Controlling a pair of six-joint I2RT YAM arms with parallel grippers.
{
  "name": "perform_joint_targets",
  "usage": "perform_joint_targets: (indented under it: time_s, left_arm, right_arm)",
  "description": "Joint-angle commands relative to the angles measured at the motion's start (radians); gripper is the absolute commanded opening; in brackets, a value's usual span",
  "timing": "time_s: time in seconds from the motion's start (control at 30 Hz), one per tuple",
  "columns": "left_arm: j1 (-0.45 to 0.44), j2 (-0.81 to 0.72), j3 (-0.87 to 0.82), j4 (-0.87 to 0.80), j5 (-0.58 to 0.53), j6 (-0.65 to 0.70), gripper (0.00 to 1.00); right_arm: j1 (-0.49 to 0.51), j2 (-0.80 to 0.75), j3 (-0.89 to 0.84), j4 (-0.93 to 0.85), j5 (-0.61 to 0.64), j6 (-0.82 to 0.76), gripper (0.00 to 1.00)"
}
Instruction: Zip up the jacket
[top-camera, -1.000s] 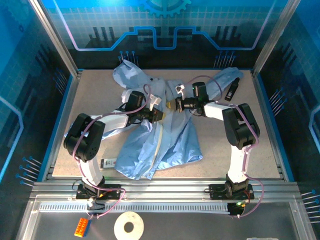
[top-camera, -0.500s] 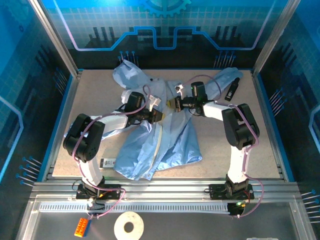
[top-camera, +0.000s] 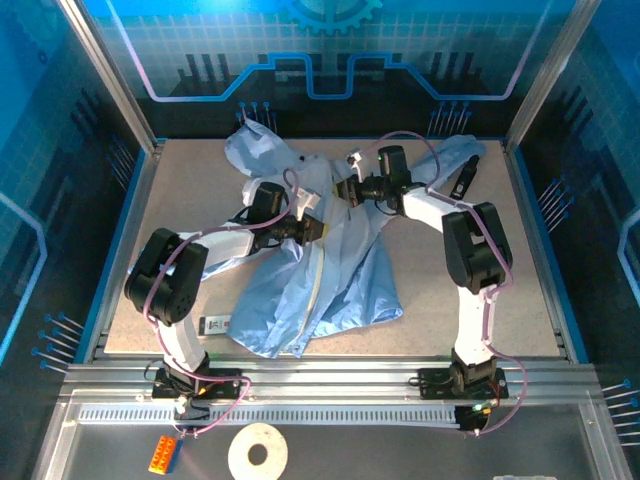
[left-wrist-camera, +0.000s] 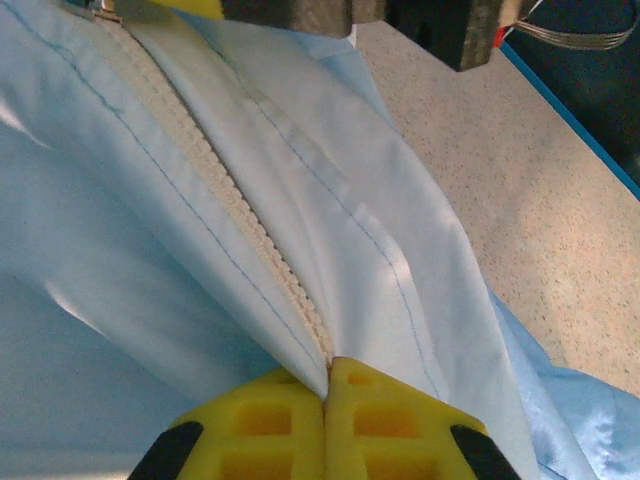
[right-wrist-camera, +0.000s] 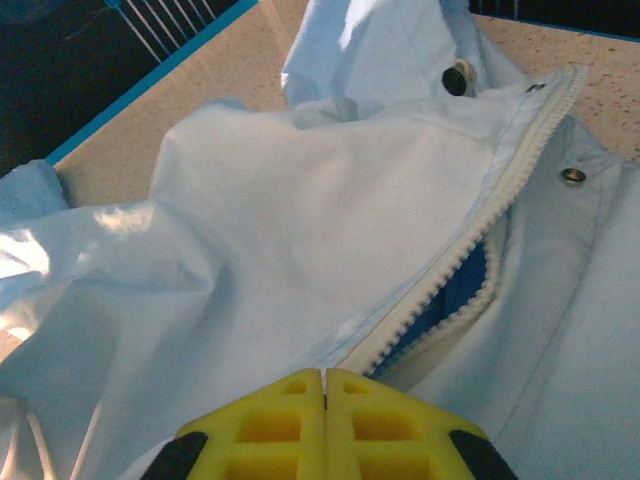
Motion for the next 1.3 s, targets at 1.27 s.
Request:
perform_joint_targets:
  time_s: [1.27]
  left_arm:
    - [-0.015,-0.065,0.021,-0.161,0.12,0.159,0.0]
  right_arm:
    - [-0.108,0.329,0.525,-0.086,0.185,-0.086,0.0]
